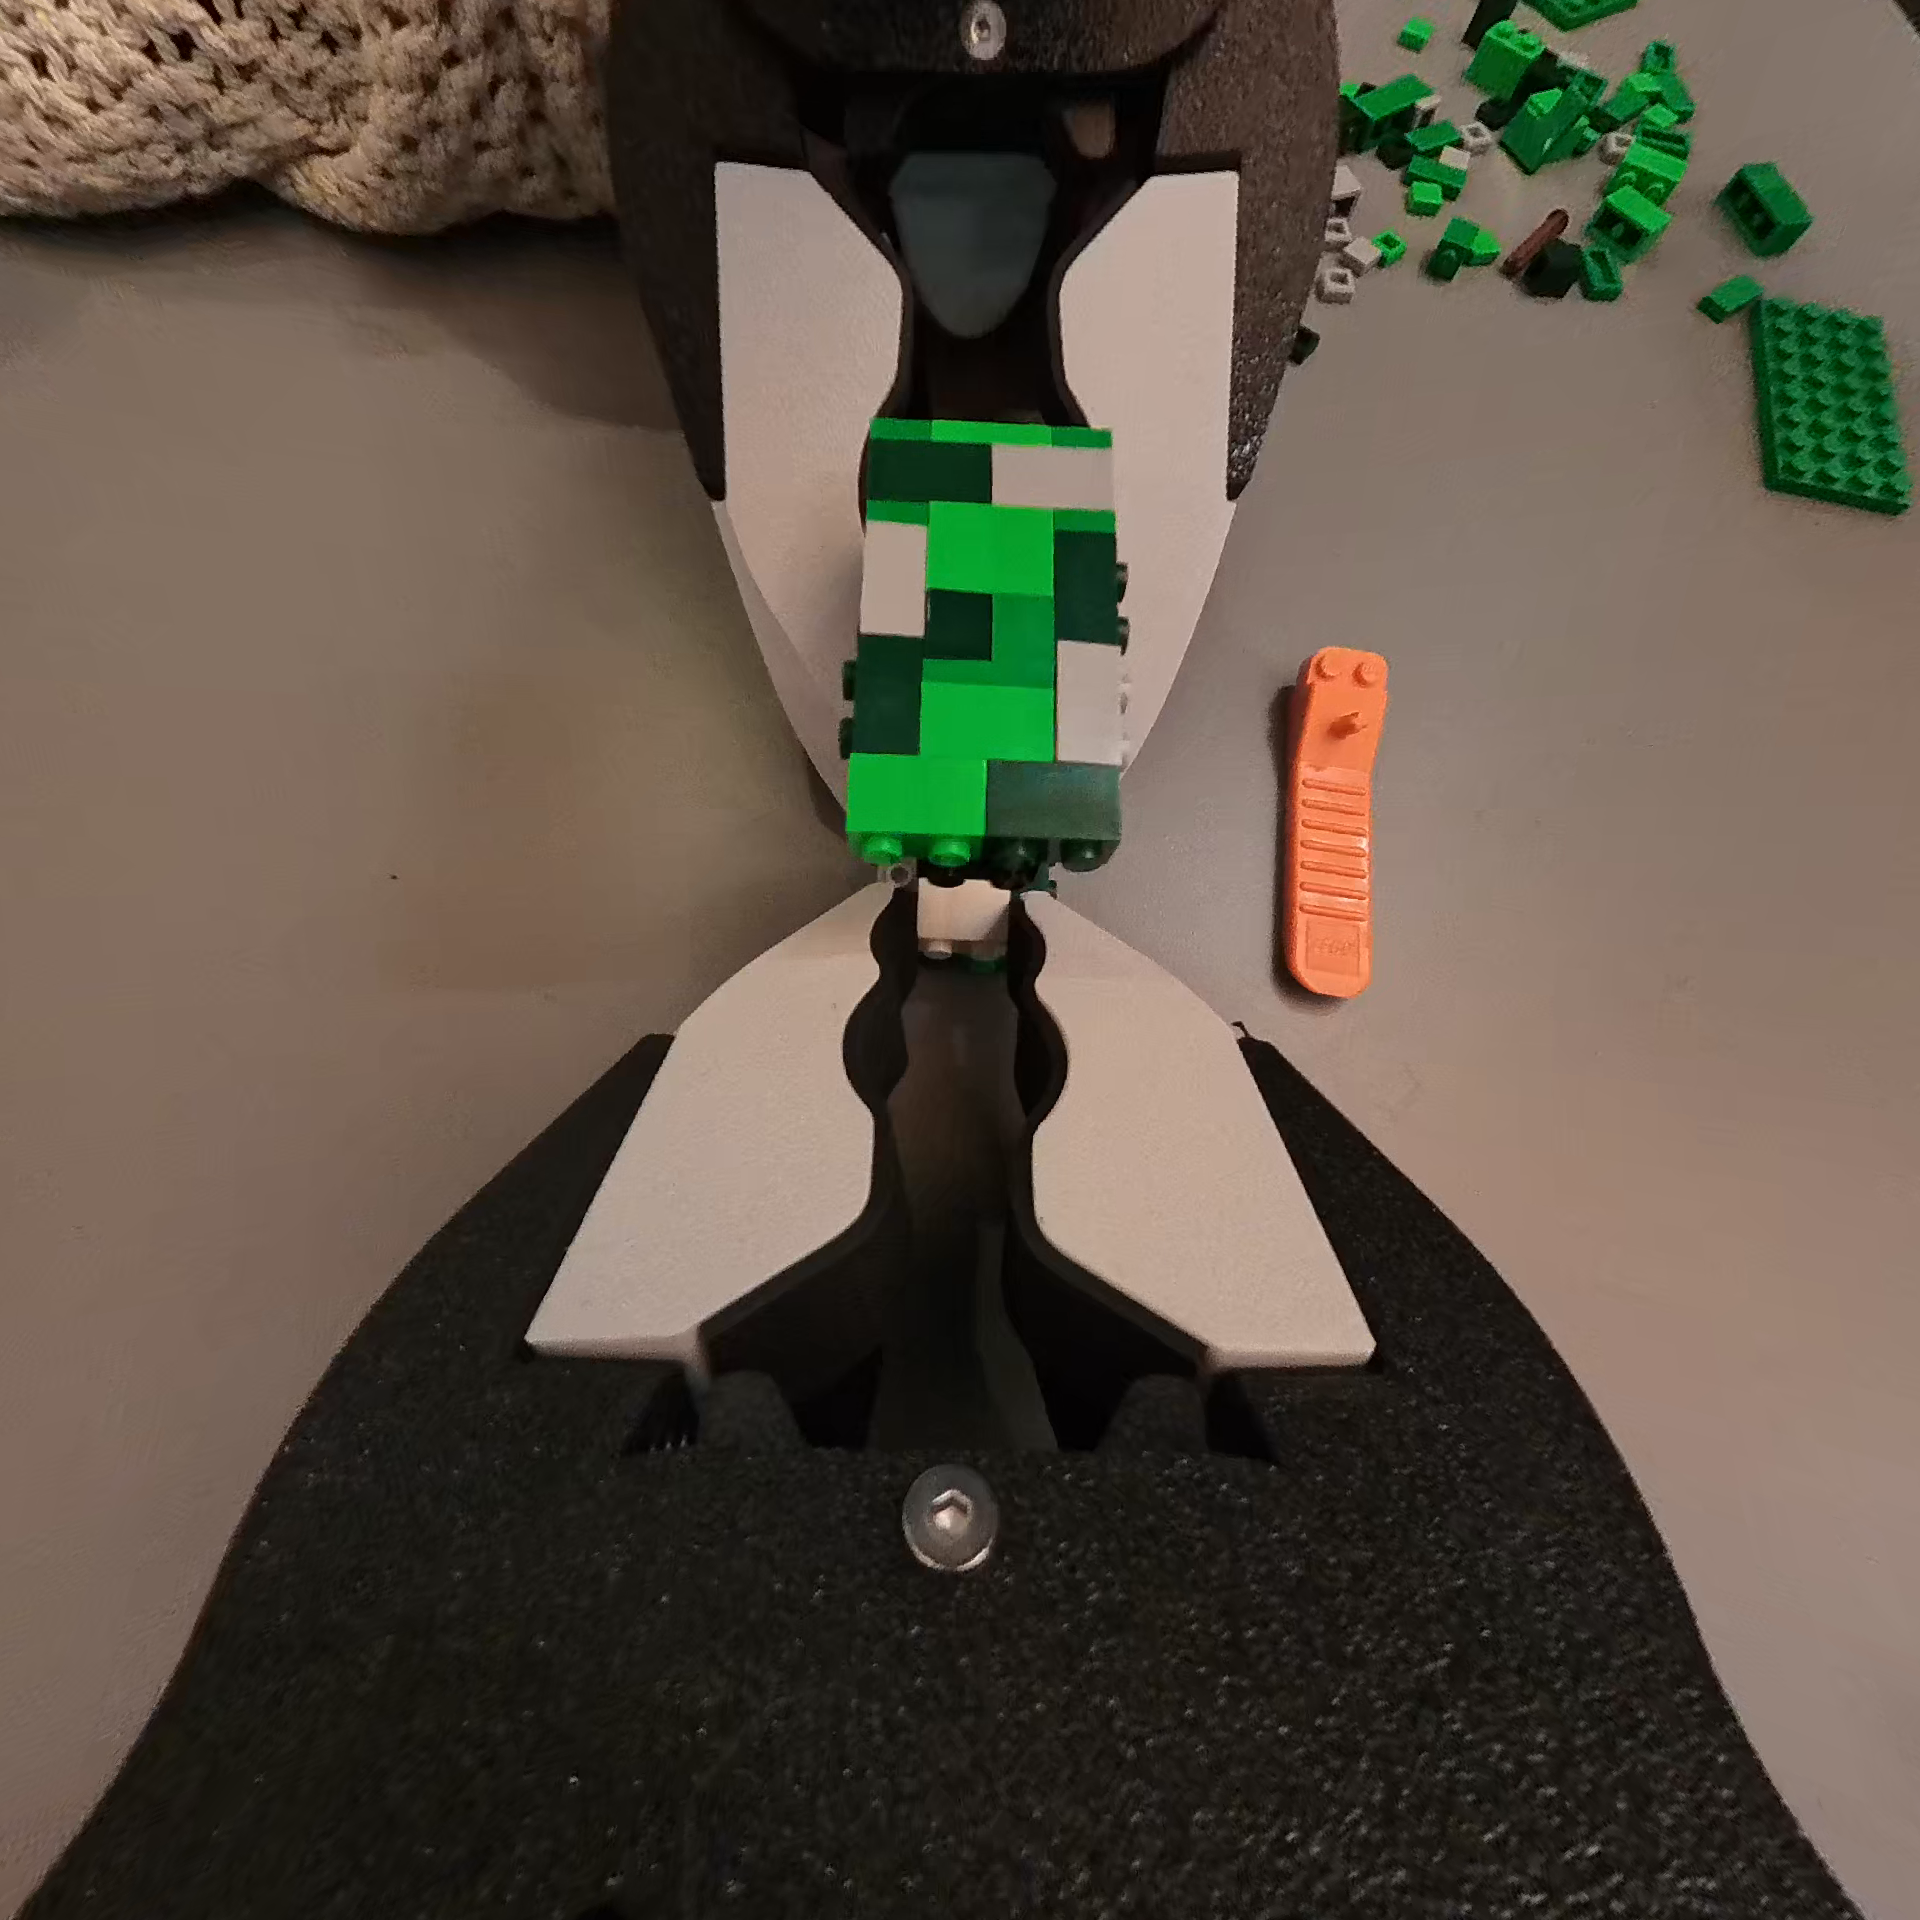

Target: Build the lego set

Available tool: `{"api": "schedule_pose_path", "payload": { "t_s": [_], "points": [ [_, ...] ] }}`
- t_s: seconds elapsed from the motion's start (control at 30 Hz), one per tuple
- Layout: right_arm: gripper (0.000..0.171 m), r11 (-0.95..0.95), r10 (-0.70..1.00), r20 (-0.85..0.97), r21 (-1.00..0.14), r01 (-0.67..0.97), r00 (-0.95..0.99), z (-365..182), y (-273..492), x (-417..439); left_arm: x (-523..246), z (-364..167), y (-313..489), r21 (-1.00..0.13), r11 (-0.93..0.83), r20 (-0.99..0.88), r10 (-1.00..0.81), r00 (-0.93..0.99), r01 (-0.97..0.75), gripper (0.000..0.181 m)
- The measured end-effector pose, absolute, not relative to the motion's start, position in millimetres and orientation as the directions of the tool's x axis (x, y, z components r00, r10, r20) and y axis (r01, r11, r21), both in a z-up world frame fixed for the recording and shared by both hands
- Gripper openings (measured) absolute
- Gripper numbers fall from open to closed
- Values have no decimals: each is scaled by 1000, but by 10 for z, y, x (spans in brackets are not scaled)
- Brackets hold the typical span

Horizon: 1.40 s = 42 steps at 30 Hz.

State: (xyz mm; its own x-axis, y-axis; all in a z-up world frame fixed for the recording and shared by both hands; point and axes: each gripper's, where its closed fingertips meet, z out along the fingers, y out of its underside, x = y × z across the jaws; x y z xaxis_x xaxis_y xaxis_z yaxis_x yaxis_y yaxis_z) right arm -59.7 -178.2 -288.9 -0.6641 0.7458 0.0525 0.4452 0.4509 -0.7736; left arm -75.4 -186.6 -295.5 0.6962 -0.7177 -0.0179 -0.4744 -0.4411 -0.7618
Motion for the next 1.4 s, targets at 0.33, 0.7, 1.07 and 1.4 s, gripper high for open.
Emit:
{"api": "schedule_pose_path", "payload": {
  "t_s": [0.33, 0.7, 1.07, 1.4],
  "points": [
    [16, 435, 743, 23, -777, 455, -669, -2890, -1793, -597, -750, -2955, -1877, -762, -439, -18, -721, 692, -477, 40],
    [58, 232, 781, -28, -915, 331, -624, -2514, -1676, -610, -805, -2562, -1768, -909, -309, -28, -622, 782, -278, 40],
    [64, -178, 771, -192, -980, 84, -608, -1792, -1821, -604, -477, -1672, -1763, -944, 10, 236, -680, 694, 330, 40],
    [37, -15, 788, -110, -987, 160, -605, -1997, -1645, -554, -500, -1949, -1751, -938, -198, 346, -600, 721, 286, 91]
  ]
}}
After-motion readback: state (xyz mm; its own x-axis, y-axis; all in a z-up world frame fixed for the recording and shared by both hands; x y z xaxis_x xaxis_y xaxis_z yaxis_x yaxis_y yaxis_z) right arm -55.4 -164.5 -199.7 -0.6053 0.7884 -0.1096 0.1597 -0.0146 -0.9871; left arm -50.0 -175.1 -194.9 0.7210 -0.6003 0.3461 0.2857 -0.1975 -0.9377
